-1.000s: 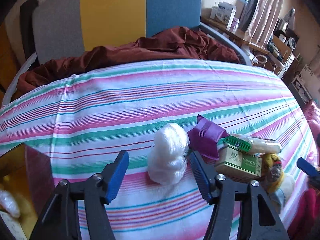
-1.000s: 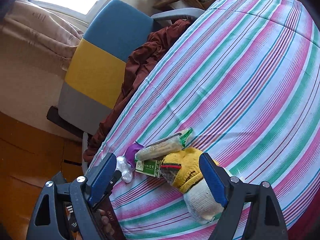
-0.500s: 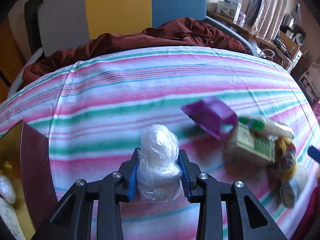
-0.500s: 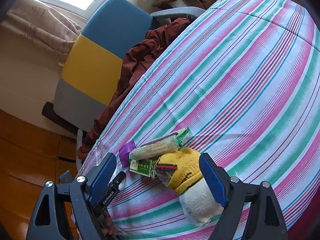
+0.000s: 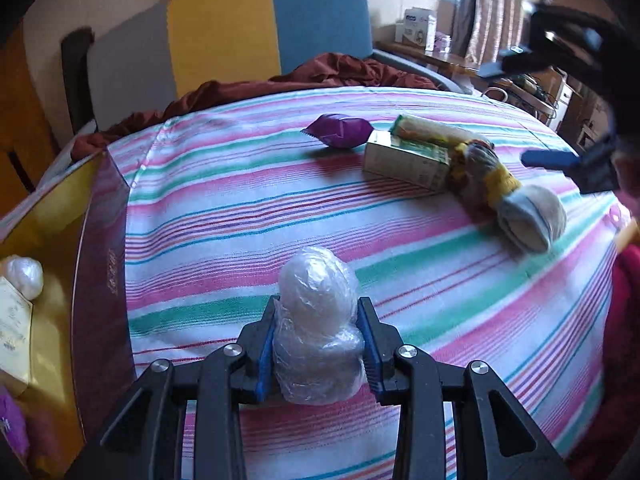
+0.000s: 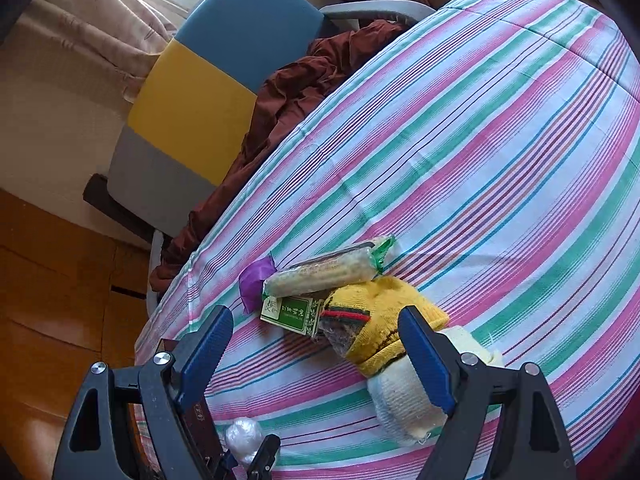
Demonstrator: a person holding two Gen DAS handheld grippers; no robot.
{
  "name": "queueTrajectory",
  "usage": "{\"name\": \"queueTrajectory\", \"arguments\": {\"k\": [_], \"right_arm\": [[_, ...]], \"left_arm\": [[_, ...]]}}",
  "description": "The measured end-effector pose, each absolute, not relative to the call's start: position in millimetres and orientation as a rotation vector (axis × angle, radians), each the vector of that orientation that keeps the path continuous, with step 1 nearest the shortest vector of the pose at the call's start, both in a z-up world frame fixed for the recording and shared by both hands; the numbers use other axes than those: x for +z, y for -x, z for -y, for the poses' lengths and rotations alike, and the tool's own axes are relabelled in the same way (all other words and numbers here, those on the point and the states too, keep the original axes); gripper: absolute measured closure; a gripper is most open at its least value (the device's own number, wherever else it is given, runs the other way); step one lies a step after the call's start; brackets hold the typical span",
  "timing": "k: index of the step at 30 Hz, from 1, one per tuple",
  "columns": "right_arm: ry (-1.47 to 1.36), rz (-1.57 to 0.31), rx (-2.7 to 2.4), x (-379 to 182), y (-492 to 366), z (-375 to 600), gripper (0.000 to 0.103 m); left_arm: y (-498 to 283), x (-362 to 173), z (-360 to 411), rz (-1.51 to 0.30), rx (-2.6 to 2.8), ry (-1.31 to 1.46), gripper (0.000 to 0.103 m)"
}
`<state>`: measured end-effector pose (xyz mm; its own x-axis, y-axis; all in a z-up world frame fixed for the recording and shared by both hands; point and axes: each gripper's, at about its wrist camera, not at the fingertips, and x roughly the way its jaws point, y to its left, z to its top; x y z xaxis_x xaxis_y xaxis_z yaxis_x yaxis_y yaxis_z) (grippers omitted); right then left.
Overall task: Organize objects
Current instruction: 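Grasp the second plastic-wrapped bundle with the left tool while the right tool grasps the purple candy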
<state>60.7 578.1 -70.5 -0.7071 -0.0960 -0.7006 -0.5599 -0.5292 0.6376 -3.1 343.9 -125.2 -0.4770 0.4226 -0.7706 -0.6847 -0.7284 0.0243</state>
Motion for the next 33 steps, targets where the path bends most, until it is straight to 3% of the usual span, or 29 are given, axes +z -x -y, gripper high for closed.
{"name": "queueTrajectory", "arguments": {"k": [11,24,33], "right_arm": [[1.244,-0.863,2.464,-61.1,-23.9,-524.0,0.017],[1.403,-0.584,2.521,-53.0,47.3,-504.2,0.017],[1.656,-0.416,2.376,-96.8,129.3,-511.7,0.017]], "left_arm": [[5.5,-130.4,-337.2,-0.387,2.201,0.933,0.066],[9.8,-132.8,-332.7,-0.322,2.179,0.94,0.066],[12.6,-133.4,-330.0,-0.288,2.163,0.946,0.066]]}}
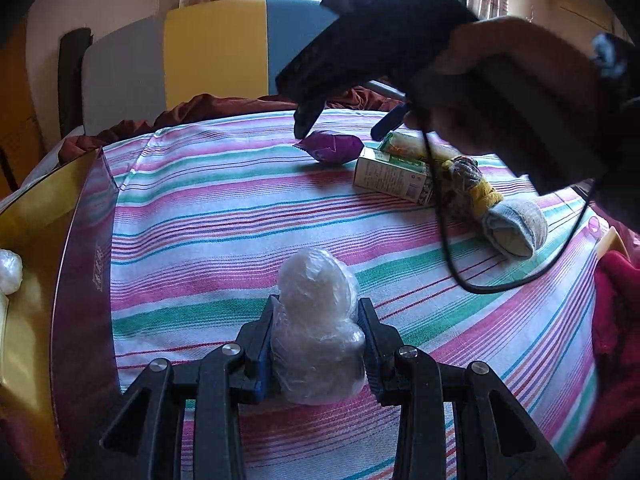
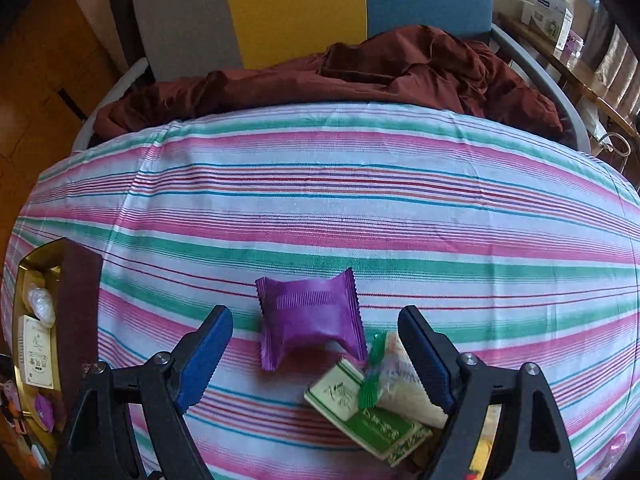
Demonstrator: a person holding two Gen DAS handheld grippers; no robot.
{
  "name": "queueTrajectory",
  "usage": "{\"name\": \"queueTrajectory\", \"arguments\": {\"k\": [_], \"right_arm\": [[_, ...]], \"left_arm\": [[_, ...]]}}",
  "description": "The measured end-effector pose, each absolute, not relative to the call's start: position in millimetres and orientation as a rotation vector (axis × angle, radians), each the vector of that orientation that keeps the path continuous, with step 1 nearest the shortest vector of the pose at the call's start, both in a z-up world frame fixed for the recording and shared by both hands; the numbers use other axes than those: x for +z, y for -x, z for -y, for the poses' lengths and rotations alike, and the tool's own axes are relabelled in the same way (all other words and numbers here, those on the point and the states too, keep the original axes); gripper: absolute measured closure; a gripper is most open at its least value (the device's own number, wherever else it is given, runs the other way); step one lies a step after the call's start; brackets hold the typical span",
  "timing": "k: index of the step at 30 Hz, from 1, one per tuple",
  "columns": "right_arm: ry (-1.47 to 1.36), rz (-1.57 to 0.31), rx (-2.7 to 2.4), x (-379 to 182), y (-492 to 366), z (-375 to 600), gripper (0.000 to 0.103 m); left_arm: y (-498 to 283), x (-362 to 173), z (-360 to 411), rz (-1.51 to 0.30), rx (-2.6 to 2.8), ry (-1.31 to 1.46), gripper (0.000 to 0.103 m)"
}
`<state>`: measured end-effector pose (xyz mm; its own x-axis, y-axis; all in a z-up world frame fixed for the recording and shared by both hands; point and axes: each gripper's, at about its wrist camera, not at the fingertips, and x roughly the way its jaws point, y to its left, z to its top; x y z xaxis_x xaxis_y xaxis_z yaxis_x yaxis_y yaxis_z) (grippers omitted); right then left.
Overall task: Organize objects
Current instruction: 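Grasp the second plastic-wrapped bundle with the left tool while the right tool grasps the purple candy, then lower the plastic-wrapped bundle into the gold tray and open the left tool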
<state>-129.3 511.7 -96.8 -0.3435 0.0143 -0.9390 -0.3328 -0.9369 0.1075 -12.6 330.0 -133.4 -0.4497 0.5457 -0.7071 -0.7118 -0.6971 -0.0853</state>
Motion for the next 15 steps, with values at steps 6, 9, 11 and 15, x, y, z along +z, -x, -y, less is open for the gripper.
{"name": "queueTrajectory", "arguments": {"k": [6,9,11,15], "right_arm": [[1.71,-0.338,2.375,-114.7,139.4,-503.5,0.052],[1.718,-0.302,2.408,-109.6,133.4,-493.5,0.059],[1.692,-0.291,2.45,-99.1,126.2,-483.7,0.059],[1.596,-0.332,2.559,-70.7,97.3,-467.9,0.058]], "left_arm": [[12.9,-133.6,-328.8,-0.276,2.156,0.948,0.066],[13.0,-133.6,-328.9,-0.275,2.156,0.948,0.066],[13.1,-133.6,-328.8,-0.276,2.156,0.948,0.066],[13.2,-133.7,-328.8,-0.276,2.156,0.949,0.066]]}}
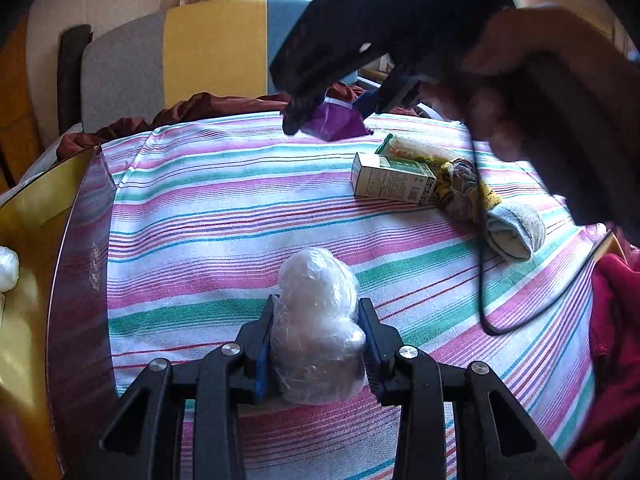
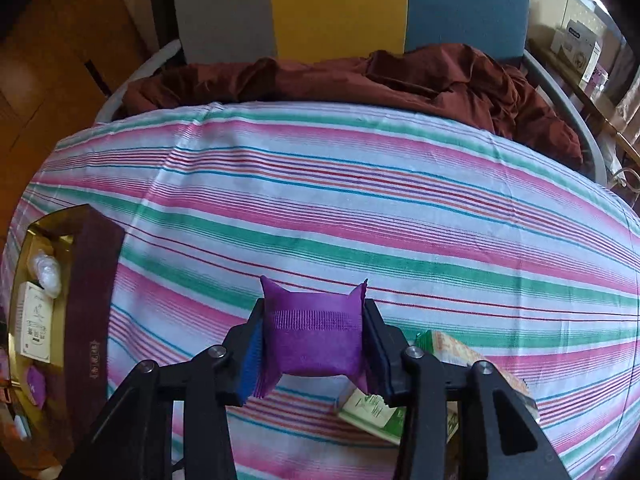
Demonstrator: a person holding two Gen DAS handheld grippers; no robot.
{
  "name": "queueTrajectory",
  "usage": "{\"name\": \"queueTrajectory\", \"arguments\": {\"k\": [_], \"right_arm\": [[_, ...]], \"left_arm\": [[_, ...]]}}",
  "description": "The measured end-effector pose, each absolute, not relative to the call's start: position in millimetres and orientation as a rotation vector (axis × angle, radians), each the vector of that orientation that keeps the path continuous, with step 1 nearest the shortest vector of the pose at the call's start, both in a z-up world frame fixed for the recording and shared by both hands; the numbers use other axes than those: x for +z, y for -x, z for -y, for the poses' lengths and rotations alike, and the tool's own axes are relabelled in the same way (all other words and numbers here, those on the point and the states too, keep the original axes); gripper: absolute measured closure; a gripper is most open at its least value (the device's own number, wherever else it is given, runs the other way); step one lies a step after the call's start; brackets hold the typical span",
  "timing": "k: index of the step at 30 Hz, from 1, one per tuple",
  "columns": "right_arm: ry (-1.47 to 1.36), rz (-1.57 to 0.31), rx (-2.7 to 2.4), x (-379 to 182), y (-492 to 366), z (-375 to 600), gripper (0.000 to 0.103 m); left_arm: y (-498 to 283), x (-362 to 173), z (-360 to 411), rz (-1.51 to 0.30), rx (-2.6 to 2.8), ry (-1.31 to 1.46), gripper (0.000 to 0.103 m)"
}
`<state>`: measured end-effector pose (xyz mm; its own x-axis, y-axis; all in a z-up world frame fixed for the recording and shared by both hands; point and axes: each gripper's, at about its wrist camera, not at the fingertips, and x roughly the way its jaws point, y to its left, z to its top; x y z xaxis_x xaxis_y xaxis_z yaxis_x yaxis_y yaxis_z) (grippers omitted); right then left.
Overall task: Organize objects
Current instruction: 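Lower the plastic-wrapped bundle into the gold tray and open the left tool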
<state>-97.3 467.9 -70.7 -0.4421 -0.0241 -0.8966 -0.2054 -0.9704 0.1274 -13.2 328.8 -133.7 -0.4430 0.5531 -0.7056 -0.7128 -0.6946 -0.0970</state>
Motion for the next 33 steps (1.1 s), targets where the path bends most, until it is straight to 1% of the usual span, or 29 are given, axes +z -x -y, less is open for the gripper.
{"name": "queueTrajectory", "arguments": {"k": [5,8,11,15,21,27,29,31,33], "right_arm": [[1.511,-0.475,2.636,-49.4,45.4,-457.6,0.058],[1.519,-0.531,2.553,-62.2,14.6,-462.6,0.058],[1.577,-0.574,2.458,-87.0,-2.1,-472.4,0.058],[1.635,-0.527,2.395,-107.7,-9.2,-470.7,0.058],[1.644,-0.375,2.377,-116.9,2.1,-460.1,0.058],[1.645,-0.359,2.386,-119.8,6.8,-459.0,0.058],[1.645,-0.347,2.39,-120.1,7.6,-458.1,0.058],[1.645,-0.343,2.391,-120.5,8.6,-457.7,0.058],[1.645,-0.331,2.392,-120.6,9.5,-457.1,0.058]], "left_arm": [[13.2,-133.7,-328.8,-0.275,2.156,0.949,0.066],[13.5,-133.7,-328.8,-0.276,2.155,0.949,0.066],[13.6,-133.7,-328.8,-0.277,2.154,0.949,0.066],[12.4,-133.3,-328.7,-0.28,2.155,0.949,0.066],[9.9,-132.0,-330.0,-0.293,2.155,0.951,0.066],[8.5,-127.6,-331.4,-0.366,2.145,0.964,0.067],[8.2,-123.1,-326.4,-0.349,2.134,1.0,0.067],[8.6,-114.1,-317.8,-0.291,2.126,1.029,0.067],[5.1,-97.8,-308.0,-0.26,2.136,0.991,0.067]]}}
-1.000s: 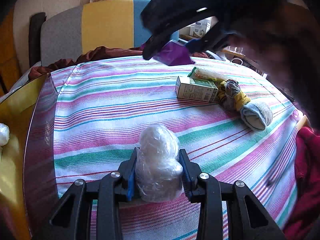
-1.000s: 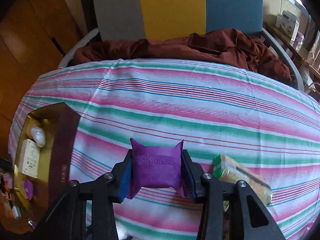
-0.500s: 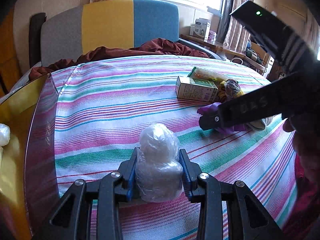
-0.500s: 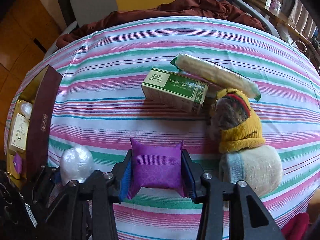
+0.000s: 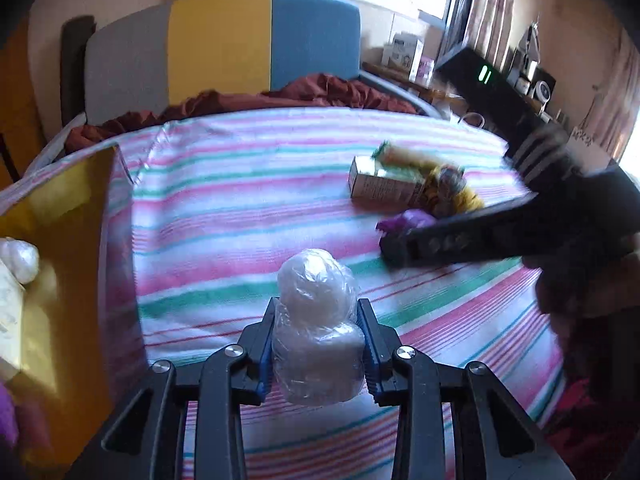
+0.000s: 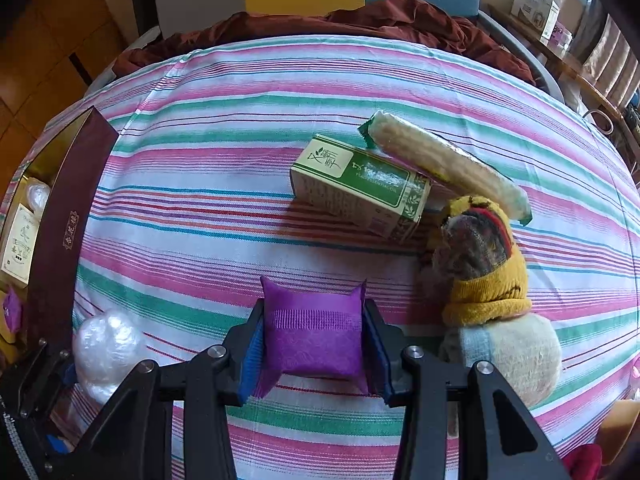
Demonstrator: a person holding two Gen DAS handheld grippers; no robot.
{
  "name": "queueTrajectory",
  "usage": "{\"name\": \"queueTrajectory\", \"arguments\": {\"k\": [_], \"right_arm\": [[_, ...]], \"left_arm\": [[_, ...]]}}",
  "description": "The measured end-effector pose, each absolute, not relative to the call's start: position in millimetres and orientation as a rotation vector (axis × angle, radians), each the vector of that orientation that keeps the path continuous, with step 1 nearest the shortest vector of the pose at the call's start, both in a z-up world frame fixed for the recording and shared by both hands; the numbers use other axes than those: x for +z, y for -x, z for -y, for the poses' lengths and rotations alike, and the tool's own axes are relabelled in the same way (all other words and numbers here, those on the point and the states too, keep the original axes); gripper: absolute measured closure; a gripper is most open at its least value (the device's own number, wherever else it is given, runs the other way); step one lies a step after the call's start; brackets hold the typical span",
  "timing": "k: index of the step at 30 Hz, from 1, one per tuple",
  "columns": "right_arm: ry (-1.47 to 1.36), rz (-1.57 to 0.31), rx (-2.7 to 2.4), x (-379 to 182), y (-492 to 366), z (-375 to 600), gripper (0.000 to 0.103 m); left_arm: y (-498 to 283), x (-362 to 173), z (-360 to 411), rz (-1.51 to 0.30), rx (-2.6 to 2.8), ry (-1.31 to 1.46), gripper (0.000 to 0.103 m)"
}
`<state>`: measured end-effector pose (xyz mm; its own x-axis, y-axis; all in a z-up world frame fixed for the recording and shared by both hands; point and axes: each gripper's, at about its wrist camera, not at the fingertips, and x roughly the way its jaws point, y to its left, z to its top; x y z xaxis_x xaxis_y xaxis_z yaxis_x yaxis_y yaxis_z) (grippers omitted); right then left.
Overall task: Organize objects
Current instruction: 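Lower the plastic-wrapped bundle into the gold tray and open the left tool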
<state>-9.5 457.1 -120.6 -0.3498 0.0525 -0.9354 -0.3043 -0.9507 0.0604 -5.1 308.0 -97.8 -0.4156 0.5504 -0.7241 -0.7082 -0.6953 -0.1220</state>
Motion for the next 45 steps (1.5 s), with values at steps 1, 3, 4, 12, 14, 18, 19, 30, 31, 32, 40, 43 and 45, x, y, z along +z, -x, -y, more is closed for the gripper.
{"name": "queueTrajectory", "arguments": {"k": [1,3,4,12,14,18,19,30,31,32,40,43,45], "right_arm": [[1.644,-0.324,2.393,-119.9,8.1,-458.0,0.058],[1.644,-0.314,2.392,-120.1,9.1,-457.1,0.058],[1.643,-0.311,2.392,-120.1,9.2,-455.6,0.058],[1.64,-0.27,2.388,-120.9,9.6,-452.5,0.058],[1.639,-0.268,2.387,-119.5,7.0,-450.1,0.058],[1.639,-0.264,2.387,-118.4,4.8,-451.3,0.058],[1.639,-0.263,2.387,-118.4,4.8,-451.3,0.058],[1.643,-0.255,2.386,-117.3,3.3,-452.4,0.058],[1.642,-0.255,2.386,-117.6,3.7,-452.4,0.058],[1.643,-0.256,2.385,-117.6,3.6,-452.5,0.058],[1.642,-0.254,2.384,-117.9,4.2,-451.6,0.058],[1.642,-0.245,2.384,-120.0,8.2,-451.4,0.058],[1.641,-0.241,2.384,-120.2,7.9,-451.9,0.058]], "left_arm": [[4.1,-89.3,-303.3,-0.254,2.143,0.972,0.067],[7.0,-71.0,-289.7,-0.218,2.166,0.95,0.067],[11.1,-62.8,-282.1,-0.195,2.179,0.95,0.067],[88.9,-35.4,-209.0,-0.051,2.287,1.106,0.067],[115.2,-38.5,-191.9,-0.023,2.319,1.166,0.067],[160.3,-49.0,-168.9,0.019,2.359,1.267,0.067],[168.4,-52.7,-165.7,0.025,2.363,1.288,0.067],[235.9,-87.4,-169.8,0.038,2.392,1.438,0.066],[241.0,-91.9,-170.2,0.044,2.397,1.456,0.066],[245.3,-94.9,-169.2,0.05,2.405,1.466,0.066],[251.5,-94.7,-159.7,0.039,2.46,1.447,0.047],[235.0,-81.2,-153.5,0.035,2.486,1.388,0.047],[215.5,-69.5,-150.4,0.021,2.502,1.332,0.047]]}}
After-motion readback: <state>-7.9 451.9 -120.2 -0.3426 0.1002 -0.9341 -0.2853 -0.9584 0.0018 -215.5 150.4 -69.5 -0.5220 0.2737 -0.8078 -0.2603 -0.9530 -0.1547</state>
